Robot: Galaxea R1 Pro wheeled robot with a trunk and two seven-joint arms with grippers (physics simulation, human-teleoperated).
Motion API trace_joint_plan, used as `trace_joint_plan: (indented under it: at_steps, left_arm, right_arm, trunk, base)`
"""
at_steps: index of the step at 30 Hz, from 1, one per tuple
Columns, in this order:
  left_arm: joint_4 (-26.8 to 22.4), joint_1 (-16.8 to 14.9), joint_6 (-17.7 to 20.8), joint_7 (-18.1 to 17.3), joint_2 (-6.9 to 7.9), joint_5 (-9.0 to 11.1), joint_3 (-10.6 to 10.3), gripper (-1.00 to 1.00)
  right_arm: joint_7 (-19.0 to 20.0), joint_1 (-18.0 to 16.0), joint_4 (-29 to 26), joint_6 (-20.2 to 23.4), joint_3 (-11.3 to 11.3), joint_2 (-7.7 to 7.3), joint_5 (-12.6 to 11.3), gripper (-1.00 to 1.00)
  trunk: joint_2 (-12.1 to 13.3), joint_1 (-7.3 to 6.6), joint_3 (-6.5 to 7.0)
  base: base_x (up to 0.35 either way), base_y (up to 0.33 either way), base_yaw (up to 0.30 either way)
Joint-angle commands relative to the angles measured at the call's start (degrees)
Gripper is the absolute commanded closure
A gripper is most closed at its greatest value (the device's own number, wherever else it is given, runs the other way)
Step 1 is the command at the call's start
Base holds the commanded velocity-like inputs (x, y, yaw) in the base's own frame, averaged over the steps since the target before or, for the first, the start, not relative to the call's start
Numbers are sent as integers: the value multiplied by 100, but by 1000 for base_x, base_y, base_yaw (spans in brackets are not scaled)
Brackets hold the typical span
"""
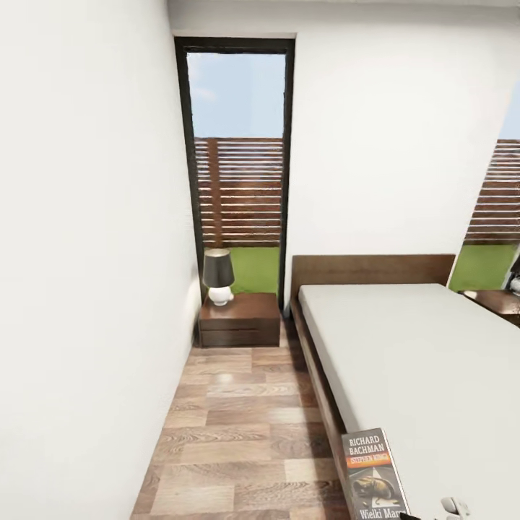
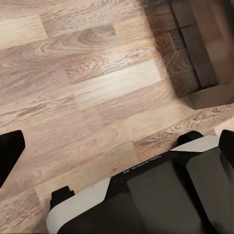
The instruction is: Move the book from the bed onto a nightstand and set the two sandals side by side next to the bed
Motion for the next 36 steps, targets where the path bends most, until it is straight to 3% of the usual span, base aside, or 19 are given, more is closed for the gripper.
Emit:
trace_joint_plan:
  at_steps: [1,18,27,36]
  left_arm:
    - [3,-1,-31,-9,1,-56,30,-100]
    - [3,-1,-31,-9,1,-56,33,-100]
    - [3,-1,-31,-9,1,-56,30,-100]
    - [3,-1,-31,-9,1,-56,34,-100]
  right_arm:
    - [25,-3,1,39,-69,1,18,100]
    - [27,-3,1,46,-69,1,19,100]
    - [59,-3,1,55,-69,1,1,100]
    - [70,-3,1,56,-69,1,1,100]
  trunk:
    - [-4,5,-2]
    - [-4,5,-14]
    - [-4,5,-50]
    - [-4,5,-55]
  base:
    - [181,0,-100]
    - [13,0,-15]
    - [2,0,111]
    - [259,0,17]
